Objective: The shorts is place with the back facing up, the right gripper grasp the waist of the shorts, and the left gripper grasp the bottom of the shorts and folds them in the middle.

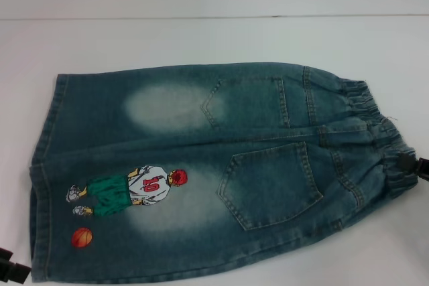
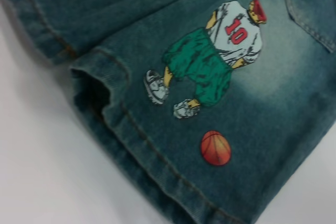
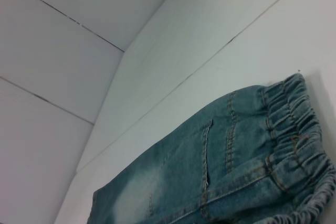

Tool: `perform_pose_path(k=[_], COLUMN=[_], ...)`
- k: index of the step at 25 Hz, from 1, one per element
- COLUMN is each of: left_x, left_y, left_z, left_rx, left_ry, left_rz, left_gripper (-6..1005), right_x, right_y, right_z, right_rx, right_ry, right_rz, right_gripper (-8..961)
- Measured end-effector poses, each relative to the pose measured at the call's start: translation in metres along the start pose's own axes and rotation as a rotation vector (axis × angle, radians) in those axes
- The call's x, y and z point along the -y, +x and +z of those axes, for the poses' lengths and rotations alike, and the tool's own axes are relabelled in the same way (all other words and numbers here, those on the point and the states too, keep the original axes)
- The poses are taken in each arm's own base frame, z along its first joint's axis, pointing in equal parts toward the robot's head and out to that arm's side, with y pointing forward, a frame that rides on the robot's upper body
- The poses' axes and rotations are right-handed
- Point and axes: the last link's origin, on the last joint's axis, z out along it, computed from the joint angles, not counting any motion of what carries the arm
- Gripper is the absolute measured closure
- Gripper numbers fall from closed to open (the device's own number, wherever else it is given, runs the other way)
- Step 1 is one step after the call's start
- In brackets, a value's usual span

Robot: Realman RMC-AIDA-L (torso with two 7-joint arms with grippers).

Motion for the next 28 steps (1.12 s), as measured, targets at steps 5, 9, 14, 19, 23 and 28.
perform_pose_path(k=[5,9,14,19,23,28], left_x=[-0.002,-0.004,-0.005,-0.004,-0.003,-0.001], left_y=[0.004,0.008,0.012,0.016,0.018,0.018], left_z=[0.004,0.010,0.013,0.018,0.020,0.018], left_rx=[0.019,0.051,0.063,0.076,0.085,0.087], left_ry=[-0.022,-0.031,-0.036,-0.034,-0.035,-0.025], left_rz=[-0.001,0.000,0.004,0.008,0.010,0.005], left_gripper=[277,278,278,276,276,277], right_x=[0.000,0.000,0.000,-0.001,-0.001,-0.001], right_y=[0.001,0.000,0.000,0.000,0.001,0.001], right_z=[0.001,0.001,0.001,0.002,0.002,0.003], right_rx=[0.000,0.000,0.001,0.001,0.000,0.000], right_ry=[-0.001,-0.001,-0.002,-0.003,-0.005,-0.007], right_rz=[0.003,0.002,0.004,0.004,0.004,0.006], right_gripper=[905,905,905,905,905,905])
